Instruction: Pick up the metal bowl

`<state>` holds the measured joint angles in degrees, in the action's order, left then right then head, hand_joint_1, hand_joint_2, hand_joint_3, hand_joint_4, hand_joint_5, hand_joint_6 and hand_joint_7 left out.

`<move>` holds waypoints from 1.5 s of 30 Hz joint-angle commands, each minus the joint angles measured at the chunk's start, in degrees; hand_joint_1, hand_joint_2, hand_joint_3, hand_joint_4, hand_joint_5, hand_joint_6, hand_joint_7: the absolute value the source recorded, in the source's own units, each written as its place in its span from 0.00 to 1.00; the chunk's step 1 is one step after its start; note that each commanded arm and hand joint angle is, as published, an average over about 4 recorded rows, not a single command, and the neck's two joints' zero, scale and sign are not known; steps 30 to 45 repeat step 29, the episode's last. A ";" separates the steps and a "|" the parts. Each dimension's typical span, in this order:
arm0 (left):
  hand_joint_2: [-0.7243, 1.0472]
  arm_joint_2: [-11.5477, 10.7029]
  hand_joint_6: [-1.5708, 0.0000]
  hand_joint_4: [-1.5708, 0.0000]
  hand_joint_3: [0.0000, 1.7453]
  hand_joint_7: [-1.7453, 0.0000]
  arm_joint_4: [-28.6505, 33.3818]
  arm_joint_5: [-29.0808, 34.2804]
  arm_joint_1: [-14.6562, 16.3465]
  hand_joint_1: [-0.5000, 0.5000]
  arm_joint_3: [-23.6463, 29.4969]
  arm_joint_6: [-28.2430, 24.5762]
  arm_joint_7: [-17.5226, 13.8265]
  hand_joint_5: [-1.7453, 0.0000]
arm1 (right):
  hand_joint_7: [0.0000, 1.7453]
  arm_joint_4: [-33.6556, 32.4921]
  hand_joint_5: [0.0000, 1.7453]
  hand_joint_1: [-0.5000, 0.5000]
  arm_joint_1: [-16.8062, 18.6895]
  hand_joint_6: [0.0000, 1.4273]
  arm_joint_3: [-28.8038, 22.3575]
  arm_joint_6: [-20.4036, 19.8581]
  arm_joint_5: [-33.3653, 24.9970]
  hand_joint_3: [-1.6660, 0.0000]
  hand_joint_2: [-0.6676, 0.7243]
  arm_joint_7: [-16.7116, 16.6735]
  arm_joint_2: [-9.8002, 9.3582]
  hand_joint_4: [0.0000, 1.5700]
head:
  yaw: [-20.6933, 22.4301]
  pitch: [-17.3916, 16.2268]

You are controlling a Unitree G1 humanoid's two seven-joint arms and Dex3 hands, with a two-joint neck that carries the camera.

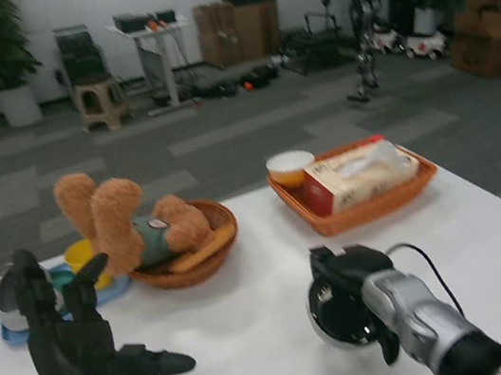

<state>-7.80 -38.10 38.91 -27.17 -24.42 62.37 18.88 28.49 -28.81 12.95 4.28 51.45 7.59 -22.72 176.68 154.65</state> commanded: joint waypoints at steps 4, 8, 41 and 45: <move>0.05 -0.29 1.00 0.29 0.00 0.96 -1.18 -0.09 -1.95 0.04 -0.10 0.21 -0.08 0.24 | 0.88 -3.16 0.82 0.42 0.60 0.03 -1.57 -0.55 -0.12 0.37 0.45 0.15 -0.15 0.13 | 2.92 3.91; 0.05 -0.29 1.00 0.29 0.00 0.96 -1.42 -0.06 -2.26 0.04 -0.25 0.12 -0.08 0.26 | 0.88 -4.19 0.83 0.42 0.91 0.04 -1.90 -1.43 -0.10 0.37 0.45 0.13 -0.06 0.13 | 2.62 5.92; 0.05 -0.29 1.00 0.29 0.00 0.96 -1.42 0.23 -2.37 0.04 -1.10 0.03 -0.08 0.29 | 0.88 -3.18 0.78 0.42 -0.57 0.03 -1.32 -3.31 -0.47 0.37 0.41 -1.58 1.31 0.13 | 0.56 5.06; 0.05 -0.29 1.00 0.29 0.00 0.96 -1.42 0.23 -2.37 0.04 -1.10 0.03 -0.08 0.29 | 0.88 -3.18 0.78 0.42 -0.57 0.03 -1.32 -3.31 -0.47 0.37 0.41 -1.58 1.31 0.13 | 0.56 5.06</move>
